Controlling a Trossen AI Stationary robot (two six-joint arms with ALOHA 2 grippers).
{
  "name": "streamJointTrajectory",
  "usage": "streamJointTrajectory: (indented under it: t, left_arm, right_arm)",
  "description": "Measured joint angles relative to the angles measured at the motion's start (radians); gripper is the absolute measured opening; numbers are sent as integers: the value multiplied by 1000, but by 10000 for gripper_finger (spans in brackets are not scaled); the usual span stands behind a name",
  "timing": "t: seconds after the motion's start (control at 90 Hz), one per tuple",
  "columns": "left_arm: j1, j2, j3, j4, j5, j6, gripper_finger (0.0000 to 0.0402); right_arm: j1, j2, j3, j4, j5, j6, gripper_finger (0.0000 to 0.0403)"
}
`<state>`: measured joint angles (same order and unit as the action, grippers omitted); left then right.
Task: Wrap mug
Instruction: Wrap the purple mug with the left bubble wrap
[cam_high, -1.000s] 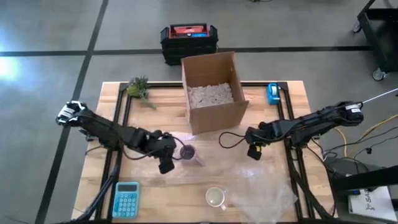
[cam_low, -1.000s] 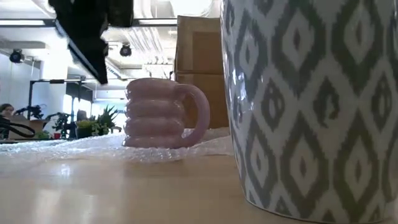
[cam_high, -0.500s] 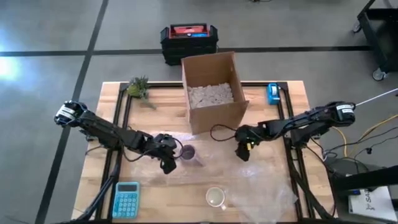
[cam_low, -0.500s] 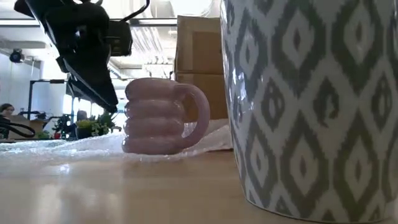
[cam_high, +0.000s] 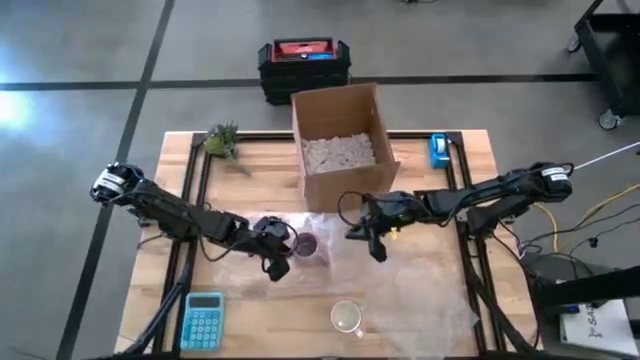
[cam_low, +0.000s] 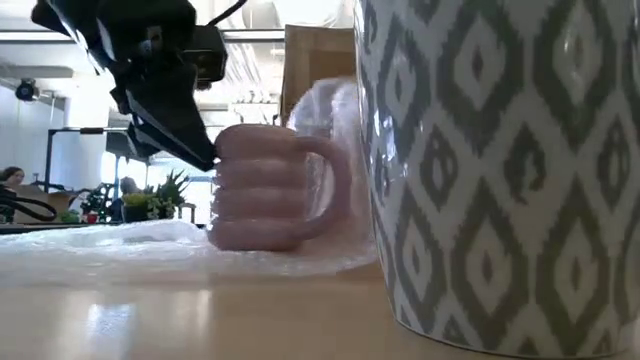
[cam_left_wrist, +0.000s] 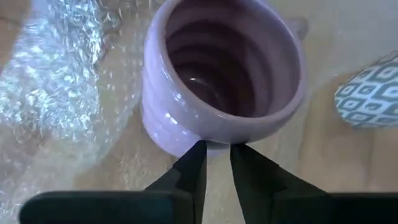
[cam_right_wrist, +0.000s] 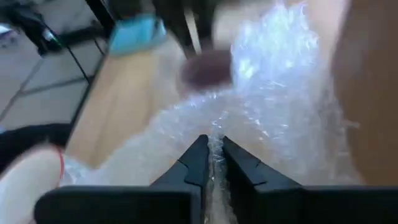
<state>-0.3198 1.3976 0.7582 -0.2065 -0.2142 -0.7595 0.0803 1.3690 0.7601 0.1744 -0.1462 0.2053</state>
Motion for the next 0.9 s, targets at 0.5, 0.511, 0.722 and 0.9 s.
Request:
streamJointTrajectory:
  t: [0.5, 0.511, 0.722, 0.9]
  left_arm:
    - [6, -57, 22, 63, 37, 29, 31]
    - [5, -61, 27, 54, 41, 27, 31]
    - [-3, -119, 101, -20, -53, 59, 23]
    - [1, -66, 102, 2, -131, 96, 22]
  right_arm:
    - [17, 393, 422, -190, -10, -245, 2]
    - [19, 402, 433, -207, -10, -251, 2]
    - [27, 528, 580, -373, -11, -284, 2]
    - [31, 558, 626, -388, -10, -297, 2]
